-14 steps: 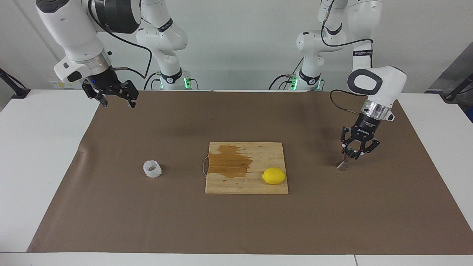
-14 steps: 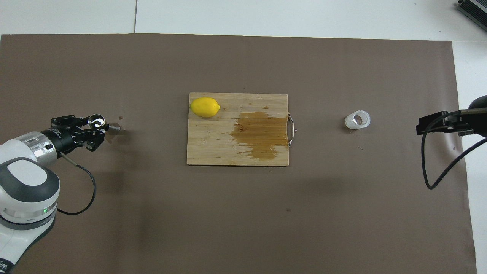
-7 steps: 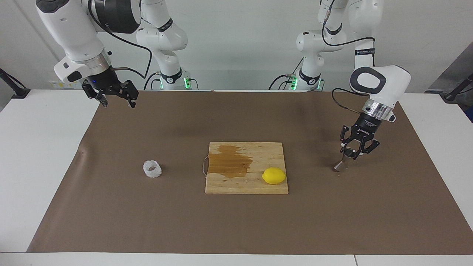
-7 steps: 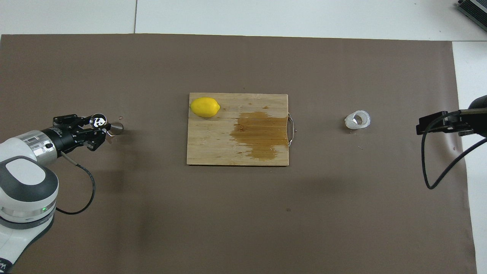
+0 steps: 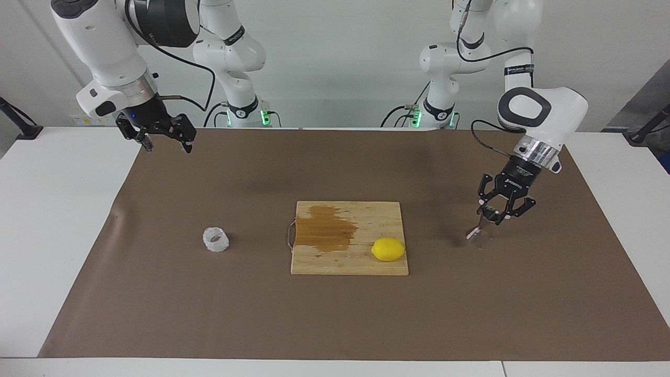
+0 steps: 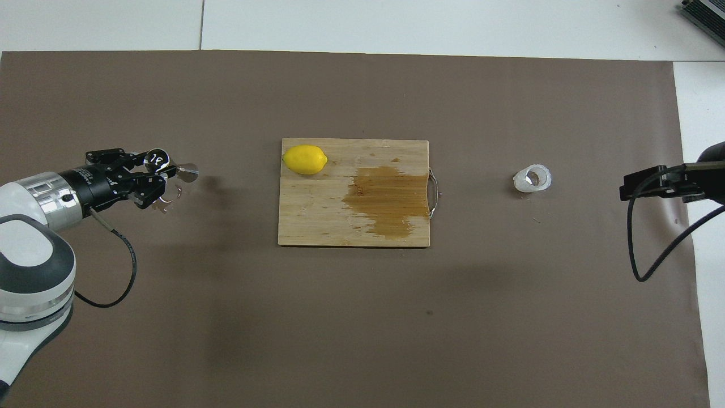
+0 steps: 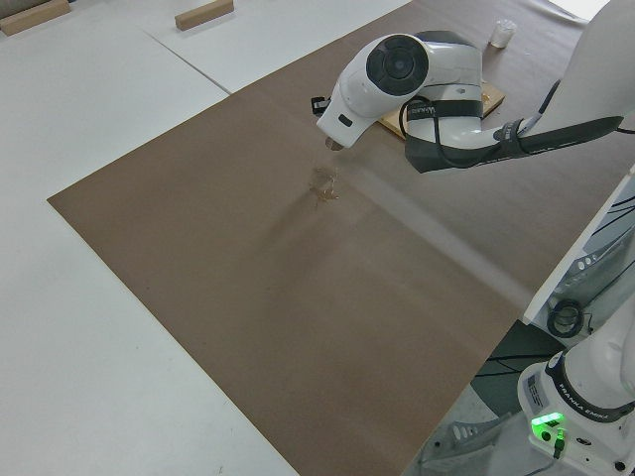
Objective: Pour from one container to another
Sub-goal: 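Lift the metal cup with the left gripper over the cutting board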
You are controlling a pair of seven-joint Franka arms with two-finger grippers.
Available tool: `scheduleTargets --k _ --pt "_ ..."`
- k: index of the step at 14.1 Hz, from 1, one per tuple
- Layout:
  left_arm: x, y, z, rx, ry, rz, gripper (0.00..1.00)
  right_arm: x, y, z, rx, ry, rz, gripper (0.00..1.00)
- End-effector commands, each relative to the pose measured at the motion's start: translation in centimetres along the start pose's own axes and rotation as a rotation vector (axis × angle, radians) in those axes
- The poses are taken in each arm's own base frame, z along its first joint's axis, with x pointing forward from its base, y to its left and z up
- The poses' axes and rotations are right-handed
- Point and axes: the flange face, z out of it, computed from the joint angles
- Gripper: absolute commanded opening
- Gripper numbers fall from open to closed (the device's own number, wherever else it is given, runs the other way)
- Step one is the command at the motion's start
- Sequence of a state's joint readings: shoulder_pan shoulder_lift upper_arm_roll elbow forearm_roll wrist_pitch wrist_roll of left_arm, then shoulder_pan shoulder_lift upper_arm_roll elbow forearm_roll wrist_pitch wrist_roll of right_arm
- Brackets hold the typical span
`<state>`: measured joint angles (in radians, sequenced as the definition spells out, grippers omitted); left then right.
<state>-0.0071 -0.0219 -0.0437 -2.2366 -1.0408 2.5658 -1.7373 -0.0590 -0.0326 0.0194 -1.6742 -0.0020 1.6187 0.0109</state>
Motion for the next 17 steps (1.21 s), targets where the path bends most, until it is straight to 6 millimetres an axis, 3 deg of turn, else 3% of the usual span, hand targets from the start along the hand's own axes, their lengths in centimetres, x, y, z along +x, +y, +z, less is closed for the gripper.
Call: scheduleTargets --k 1,7,11,14,17 --pt "-1.8 -2.2 -0.1 0.035 -0.015 0.006 0.0 -0.6 0.2 -0.4 0.021 -0.003 -0.011 1.0" --pt "-7.4 -6.9 1.5 0.076 -0.005 0.051 0.0 -0.6 0.2 -0.4 0.021 -0.002 -0.011 1.0" --pt "-9.6 -12.0 3.3 0.13 0.001 0.076 0.0 -0.6 0.2 -0.3 0.022 -0.005 -0.011 1.0" --pt "-11.3 -14.7 4.6 0.144 0.039 0.117 0.0 -0.6 0.2 -0.4 0.021 -0.003 -0.011 1.0" --pt "-14.9 -17.9 6.2 0.13 0.075 0.109 0.0 -0.6 0.2 -0.3 0.022 -0.003 -0.011 1.0"
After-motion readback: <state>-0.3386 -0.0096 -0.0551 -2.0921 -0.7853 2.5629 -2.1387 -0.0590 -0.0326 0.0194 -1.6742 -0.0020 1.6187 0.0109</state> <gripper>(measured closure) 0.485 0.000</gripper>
